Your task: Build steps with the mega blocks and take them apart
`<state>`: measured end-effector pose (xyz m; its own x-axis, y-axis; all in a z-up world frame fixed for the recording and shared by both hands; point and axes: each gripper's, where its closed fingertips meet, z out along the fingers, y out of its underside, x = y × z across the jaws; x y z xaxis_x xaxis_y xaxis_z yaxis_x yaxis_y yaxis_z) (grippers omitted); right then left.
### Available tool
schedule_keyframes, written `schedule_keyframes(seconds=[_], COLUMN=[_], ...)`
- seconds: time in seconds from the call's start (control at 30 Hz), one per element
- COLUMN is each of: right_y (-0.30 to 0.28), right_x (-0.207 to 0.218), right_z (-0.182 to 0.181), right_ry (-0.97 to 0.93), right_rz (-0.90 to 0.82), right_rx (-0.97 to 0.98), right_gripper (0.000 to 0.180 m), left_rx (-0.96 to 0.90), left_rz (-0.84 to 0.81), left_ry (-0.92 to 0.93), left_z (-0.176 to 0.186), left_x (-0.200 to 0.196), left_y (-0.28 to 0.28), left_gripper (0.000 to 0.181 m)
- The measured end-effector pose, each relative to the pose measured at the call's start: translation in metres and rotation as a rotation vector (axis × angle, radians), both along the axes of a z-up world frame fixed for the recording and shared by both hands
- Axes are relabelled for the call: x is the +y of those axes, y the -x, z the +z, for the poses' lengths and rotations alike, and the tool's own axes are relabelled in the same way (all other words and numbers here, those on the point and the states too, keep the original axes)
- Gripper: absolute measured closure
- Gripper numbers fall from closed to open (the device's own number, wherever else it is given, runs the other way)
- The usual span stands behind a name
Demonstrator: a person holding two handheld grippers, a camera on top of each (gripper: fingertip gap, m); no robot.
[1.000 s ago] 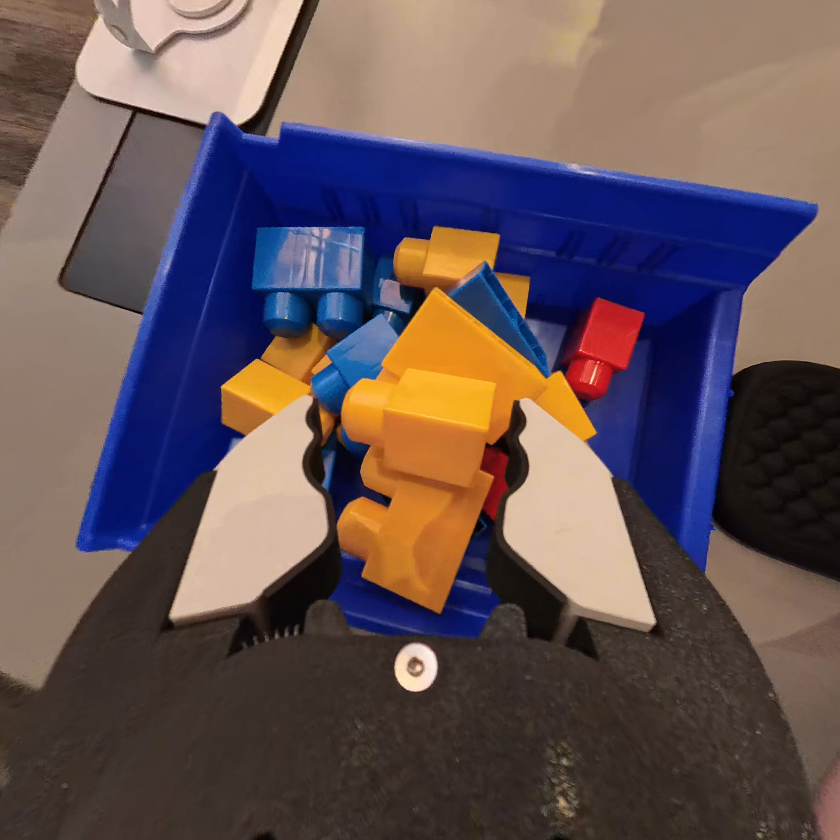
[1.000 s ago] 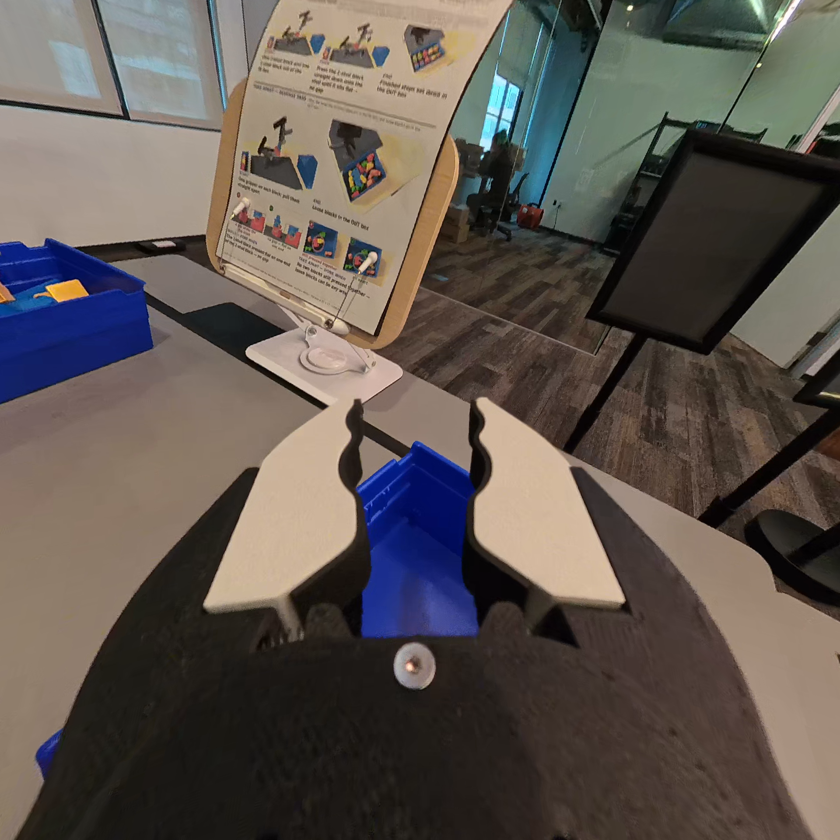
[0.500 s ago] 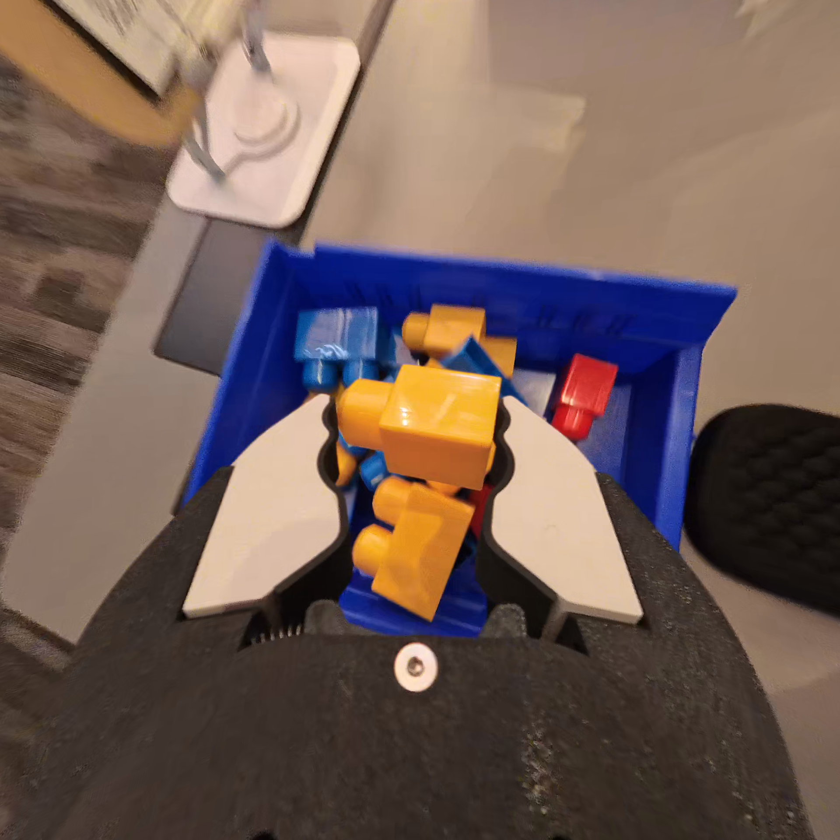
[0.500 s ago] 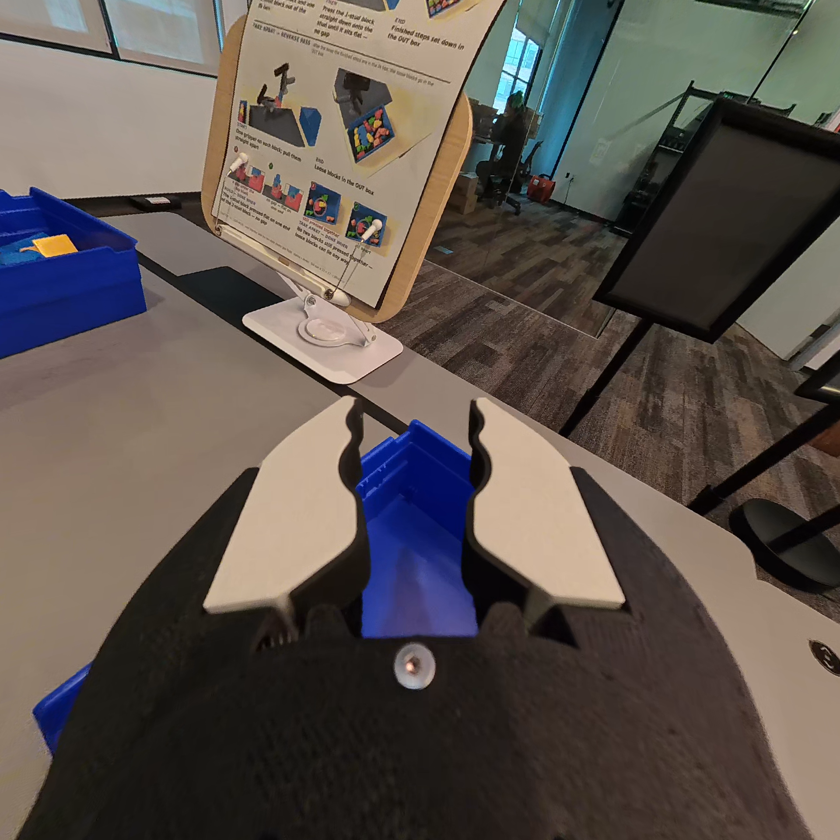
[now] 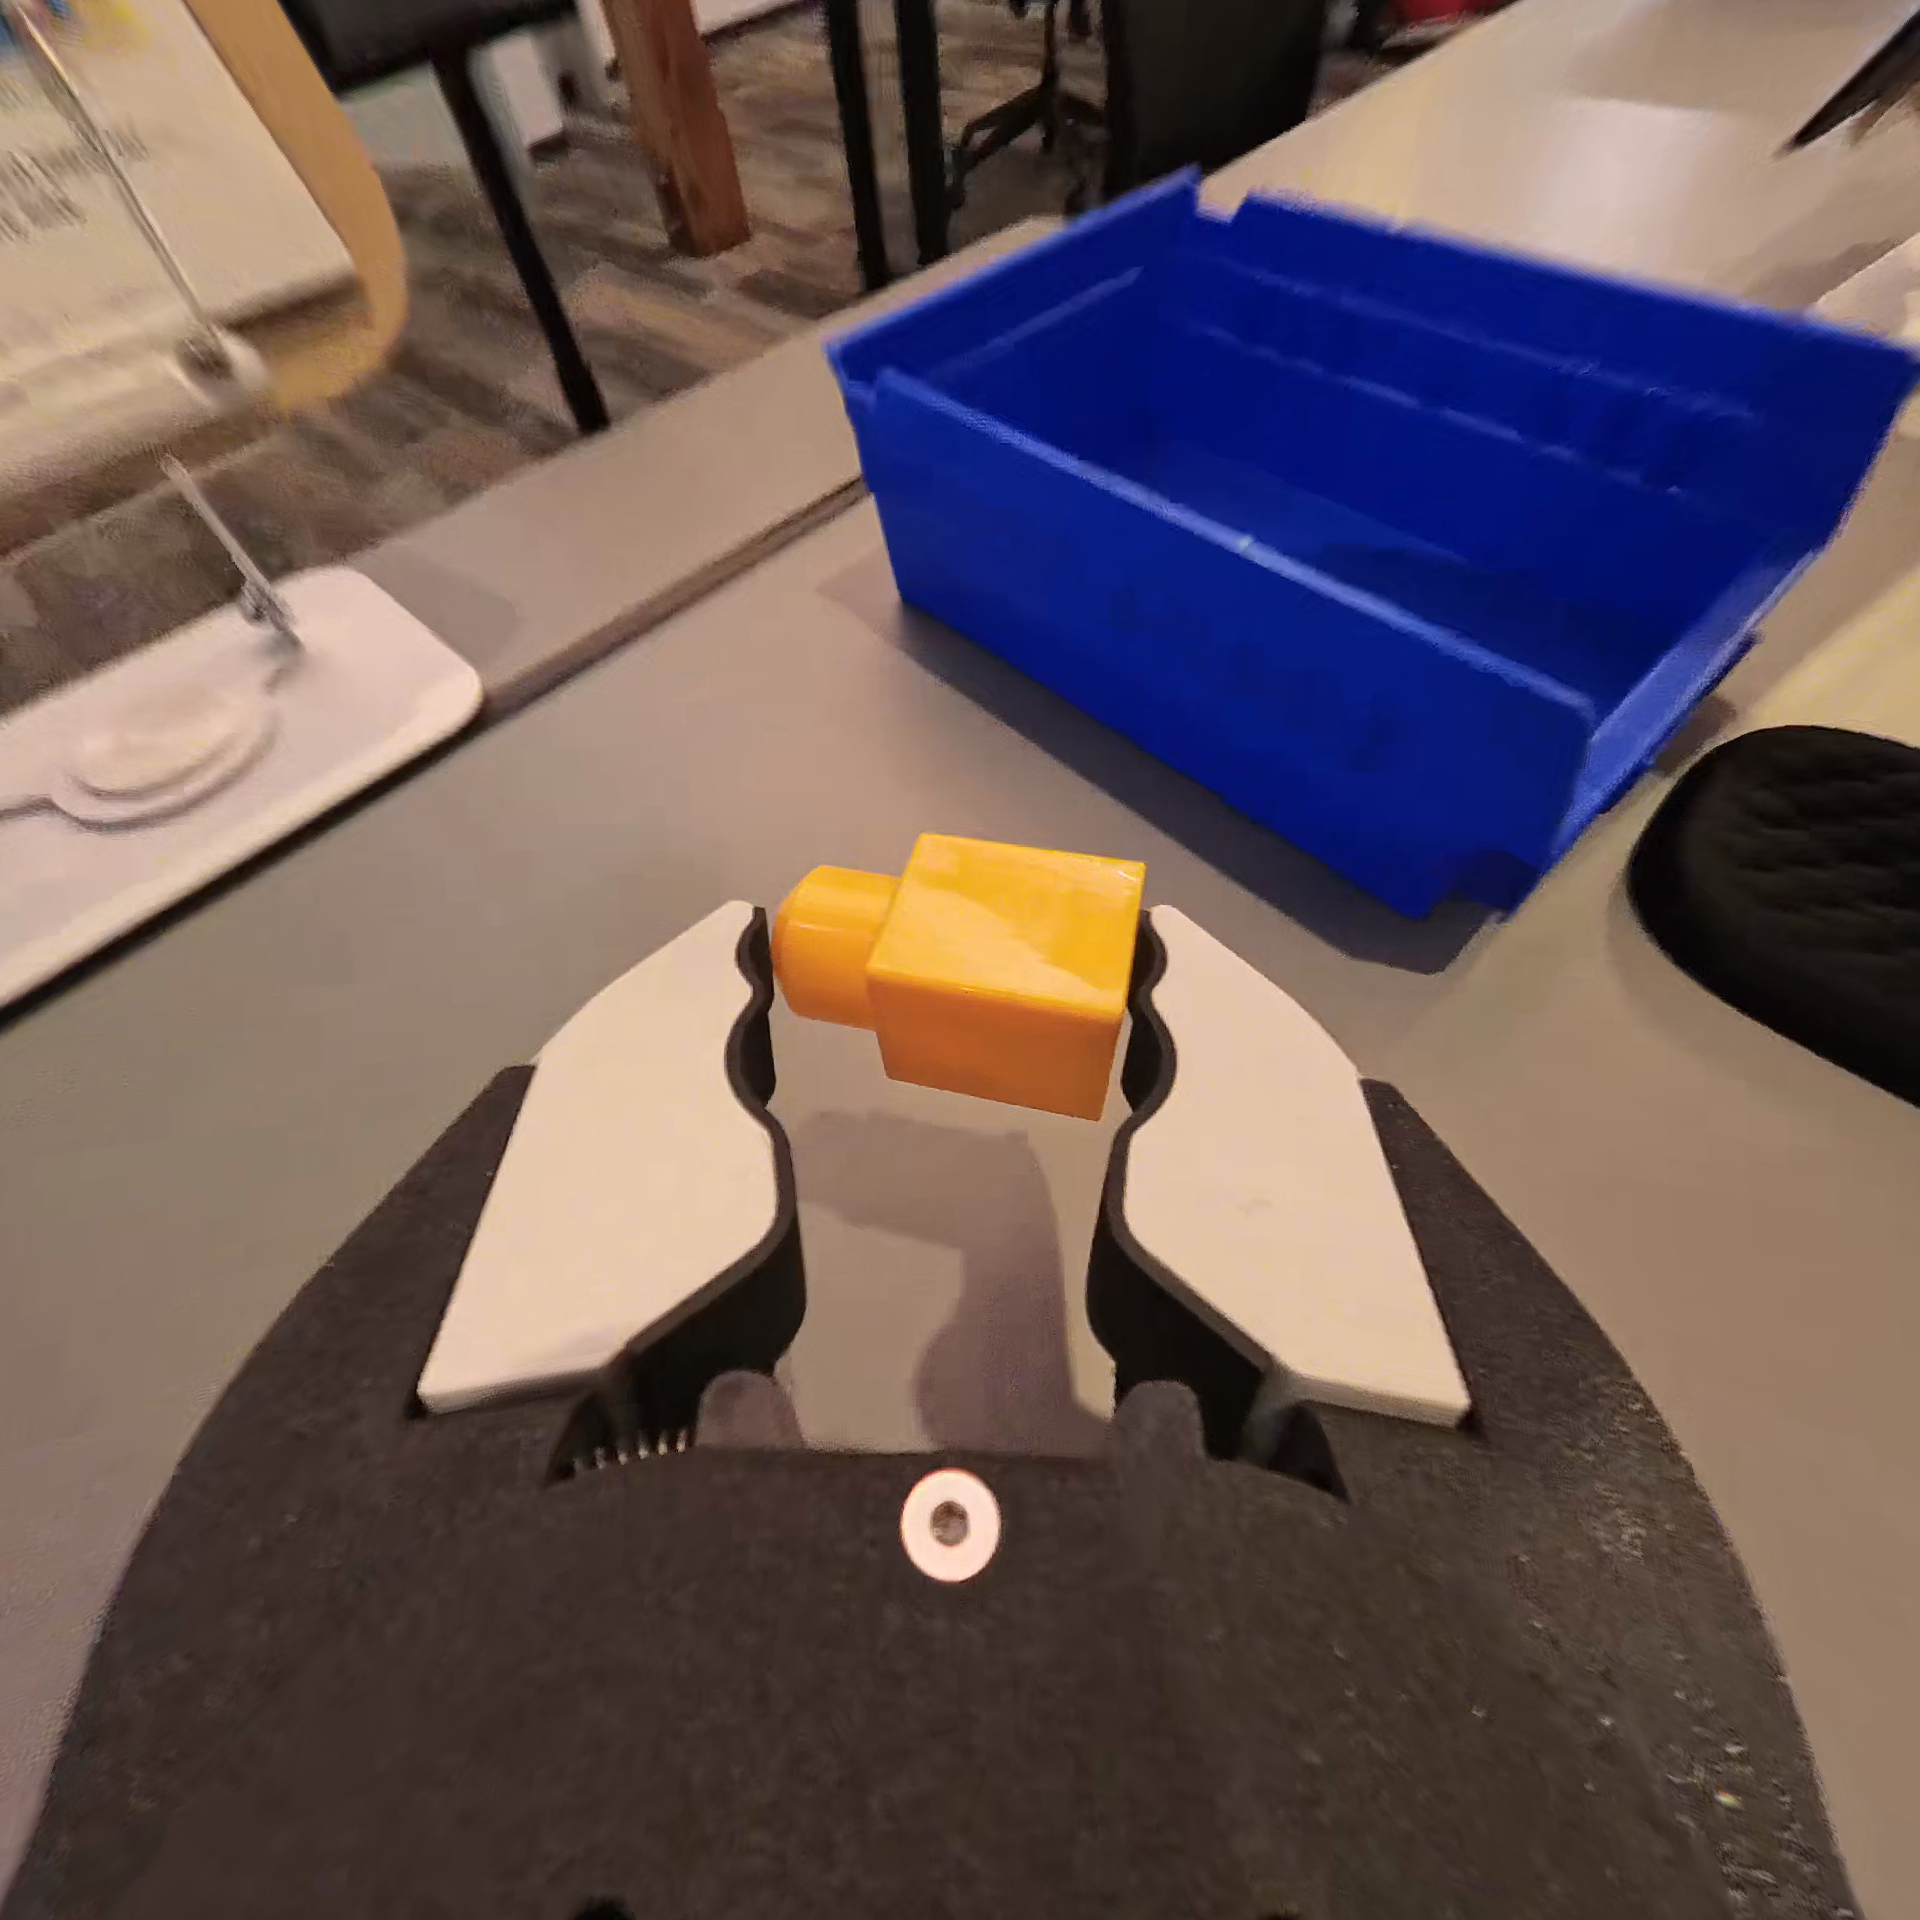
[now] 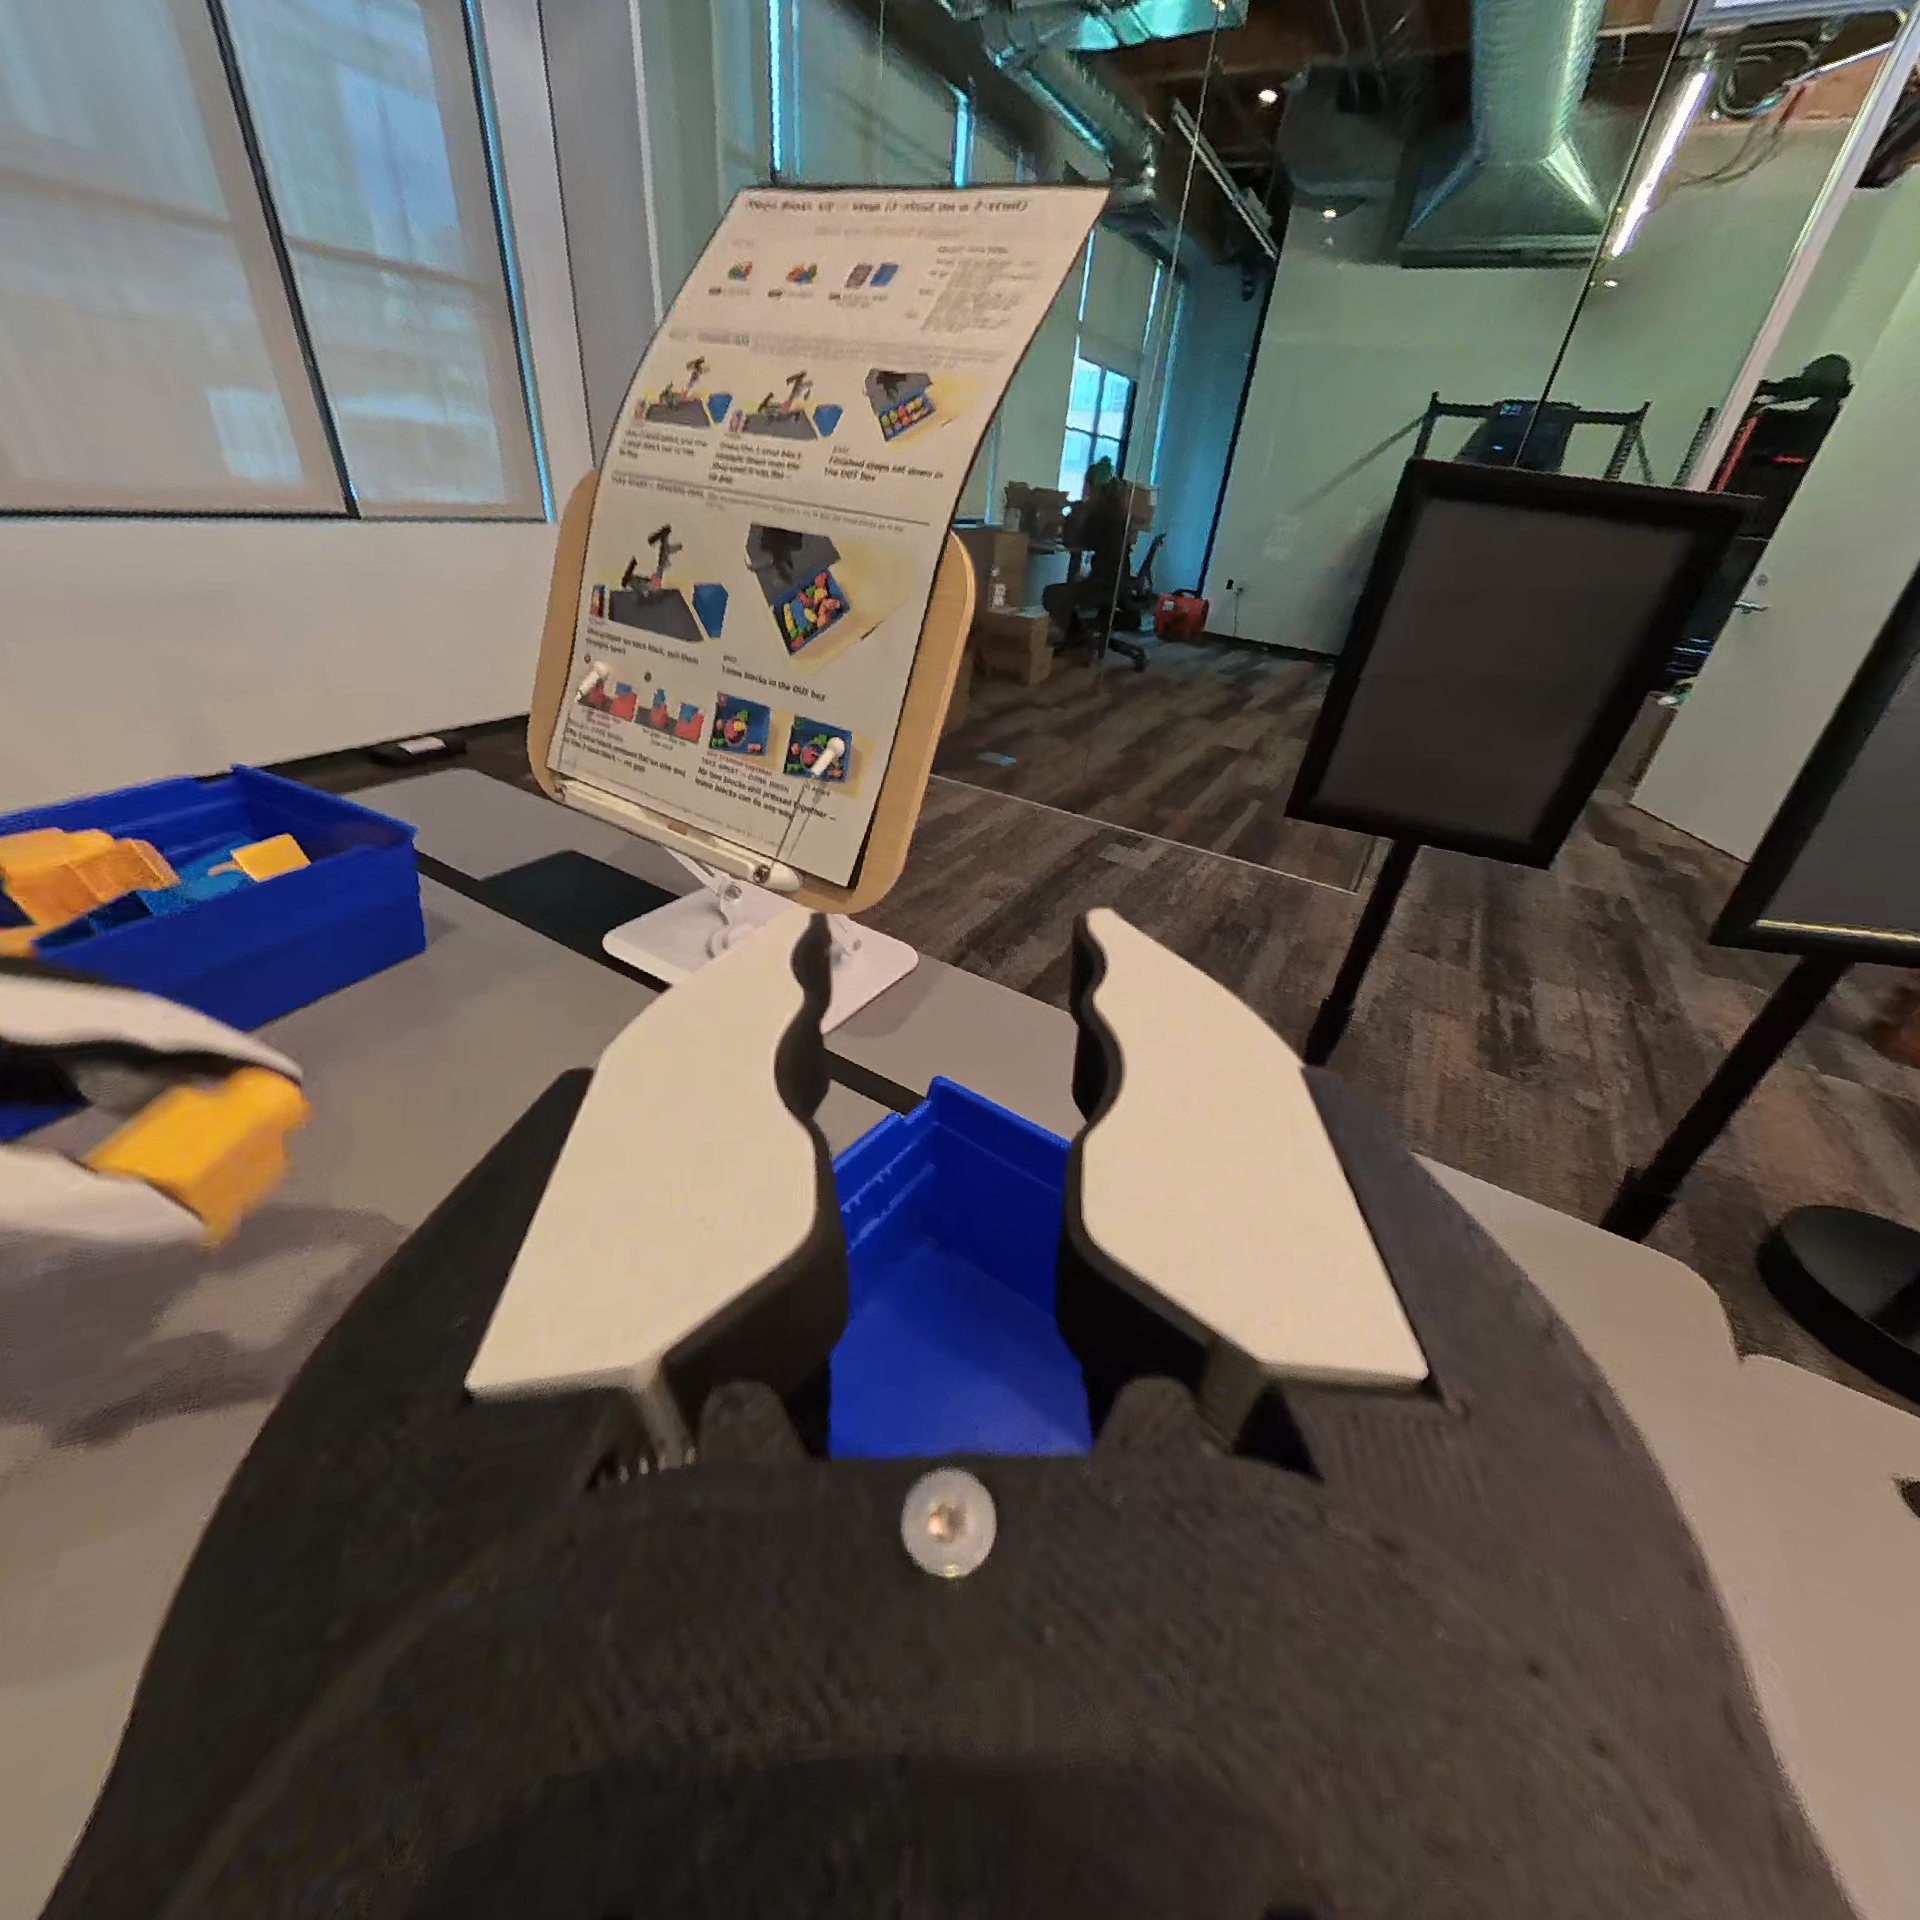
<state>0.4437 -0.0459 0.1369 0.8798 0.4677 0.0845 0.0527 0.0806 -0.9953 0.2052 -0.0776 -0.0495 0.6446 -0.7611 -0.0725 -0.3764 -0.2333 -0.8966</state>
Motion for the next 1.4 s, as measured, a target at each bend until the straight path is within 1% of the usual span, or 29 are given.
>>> schedule_keyframes(seconds=[0.03, 0.13, 0.23, 0.37, 0.57, 0.7, 0.8, 0.87, 0.93, 1.0, 1.07, 1.13, 1.2, 1.3, 1.37, 1.4], right_y=[0.000, 0.000, 0.002, 0.004, 0.007, 0.004, 0.001, 0.001, 0.000, 0.000, -0.001, -0.001, 0.000, 0.002, 0.004, 0.006], right_x=[-0.001, 0.000, 0.004, 0.007, 0.007, 0.008, 0.009, 0.010, 0.011, 0.012, 0.013, 0.013, 0.014, 0.014, 0.014, 0.015], right_z=[0.001, 0.001, -0.005, -0.008, -0.009, -0.009, -0.009, -0.010, -0.012, -0.013, -0.013, -0.014, -0.015, -0.016, -0.017, -0.017], right_ry=[-0.004, -0.003, 0.018, 0.031, 0.030, 0.033, 0.034, 0.041, 0.044, 0.049, 0.048, 0.050, 0.053, 0.057, 0.059, 0.062], right_rz=[0.007, 0.010, 0.008, 0.009, 0.020, 0.011, 0.001, 0.002, -0.005, -0.006, -0.007, -0.006, -0.006, -0.007, -0.005, -0.004], right_rx=[0.007, 0.002, -0.026, -0.048, -0.060, -0.058, -0.044, -0.042, -0.047, -0.049, -0.049, -0.048, -0.051, -0.061, -0.071, -0.076], right_gripper=[0.135, 0.135, 0.135, 0.135, 0.135, 0.135, 0.135, 0.135, 0.135, 0.135, 0.135, 0.135, 0.135, 0.135, 0.135, 0.135], left_rx=[0.013, -0.019, 0.053, 0.133, 0.171, 0.193, 0.178, 0.147, 0.125, 0.105, 0.069, 0.020, 0.025, 0.138, 0.254, 0.325], left_rz=[0.036, 0.073, 0.134, 0.155, 0.167, 0.147, 0.138, 0.127, 0.117, 0.100, 0.098, 0.109, 0.155, 0.282, 0.248, 0.174], left_ry=[0.022, 0.159, 0.144, 0.130, 0.156, 0.195, 0.212, 0.221, 0.195, 0.142, 0.057, -0.034, -0.156, -0.334, -0.355, -0.318], left_z=[-0.015, -0.049, -0.067, -0.080, -0.092, -0.106, -0.107, -0.105, -0.096, -0.079, -0.048, -0.006, 0.039, 0.096, 0.109, 0.104], left_x=[0.002, -0.002, 0.005, 0.006, 0.006, 0.001, -0.001, -0.002, -0.004, -0.007, -0.010, -0.012, -0.007, 0.015, 0.025, 0.028], left_y=[-0.008, -0.029, -0.029, -0.030, -0.031, -0.032, -0.033, -0.035, -0.034, -0.029, -0.014, 0.013, 0.058, 0.156, 0.212, 0.234], left_gripper=[0.115, 0.115, 0.115, 0.115, 0.115, 0.117, 0.116, 0.108, 0.101, 0.097, 0.097, 0.099, 0.105, 0.110, 0.111, 0.113])
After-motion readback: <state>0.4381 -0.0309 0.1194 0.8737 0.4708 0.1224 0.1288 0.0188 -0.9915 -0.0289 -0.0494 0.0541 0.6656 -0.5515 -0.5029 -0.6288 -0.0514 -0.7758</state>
